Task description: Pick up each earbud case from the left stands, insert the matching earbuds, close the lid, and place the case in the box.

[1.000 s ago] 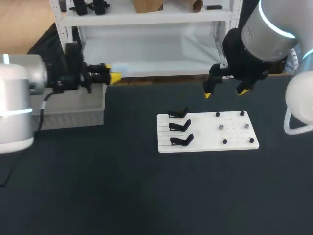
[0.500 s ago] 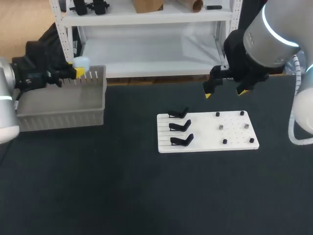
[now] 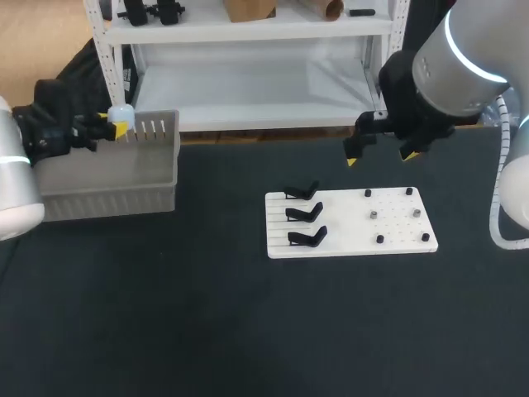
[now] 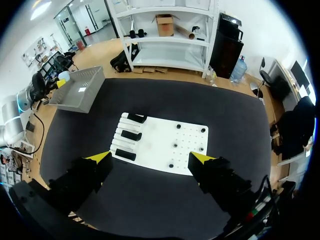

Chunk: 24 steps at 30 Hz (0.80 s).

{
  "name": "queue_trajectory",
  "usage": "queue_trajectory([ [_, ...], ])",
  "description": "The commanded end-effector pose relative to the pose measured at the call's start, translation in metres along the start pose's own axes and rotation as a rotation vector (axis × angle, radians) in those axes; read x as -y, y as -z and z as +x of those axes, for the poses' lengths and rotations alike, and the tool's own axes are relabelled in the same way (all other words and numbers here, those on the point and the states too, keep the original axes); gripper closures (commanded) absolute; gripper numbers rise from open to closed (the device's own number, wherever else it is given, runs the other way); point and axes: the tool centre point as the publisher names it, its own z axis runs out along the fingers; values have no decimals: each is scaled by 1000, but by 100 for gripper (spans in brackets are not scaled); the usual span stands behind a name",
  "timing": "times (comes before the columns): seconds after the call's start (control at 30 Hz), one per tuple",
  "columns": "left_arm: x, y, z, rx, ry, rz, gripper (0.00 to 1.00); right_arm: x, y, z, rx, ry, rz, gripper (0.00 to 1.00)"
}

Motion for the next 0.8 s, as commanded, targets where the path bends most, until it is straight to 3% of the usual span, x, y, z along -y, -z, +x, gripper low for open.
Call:
queue_trajectory([
  [0.03,-10,-19,6,-24,9,-13,100,0,1,4,12,-2,3,0],
  [0.33,-18,-35,24,-88,22,1,100,0,1,4,12,-2,3,0],
  [0.47,-18,-35,28,-101,26,3,56,0,1,4,12,-2,3,0],
  [0.5,-18,-34,28,-101,27,2,40,0,1,4,12,-2,3,0],
  [0.53,-19,-34,29,-102,28,0,5,0,1,4,12,-2,3,0],
  [0.57,-19,-33,29,-101,29,-2,0,0,1,4,12,-2,3,0],
  [0.8,-18,-26,25,-89,18,-25,0,0,1,4,12,-2,3,0],
])
